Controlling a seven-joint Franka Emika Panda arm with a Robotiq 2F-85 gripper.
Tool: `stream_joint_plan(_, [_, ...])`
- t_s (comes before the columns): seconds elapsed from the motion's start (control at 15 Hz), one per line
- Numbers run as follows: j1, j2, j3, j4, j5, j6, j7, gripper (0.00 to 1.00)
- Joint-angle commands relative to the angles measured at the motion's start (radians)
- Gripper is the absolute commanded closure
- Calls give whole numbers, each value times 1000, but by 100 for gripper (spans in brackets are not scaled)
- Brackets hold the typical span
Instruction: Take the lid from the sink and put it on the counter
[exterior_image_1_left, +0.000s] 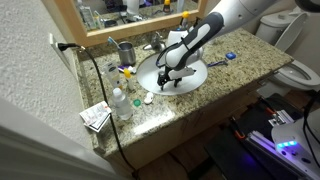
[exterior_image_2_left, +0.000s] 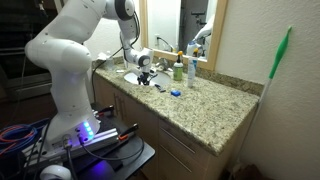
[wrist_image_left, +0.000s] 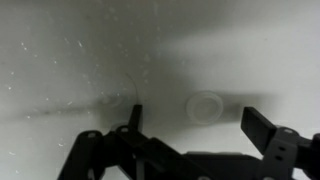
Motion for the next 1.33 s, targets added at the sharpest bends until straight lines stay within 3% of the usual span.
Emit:
stream_joint_plan(0.0, [10, 1, -11, 5, -18, -23, 18, 24])
stream_joint_plan(0.07, [26, -1, -28, 5, -35, -38, 32, 26])
stream_joint_plan(0.27, [43, -7, -44, 13, -75, -89, 51, 47])
stream_joint_plan(0.33, [45, -7, -45, 19, -84, -112, 53, 11])
stream_joint_plan(0.67, [46, 9, -35, 31, -83, -121, 46, 0])
stream_joint_plan(0.73, [50, 15, -40, 35, -87, -120, 50, 8])
stream_joint_plan(0.8, [52, 19, -42, 38, -89, -115, 50, 25])
stream_joint_plan(0.93, [51, 16, -44, 41, -93, -117, 49, 33])
stream_joint_plan(1.27, [50, 19, -51, 54, -104, -132, 51, 69])
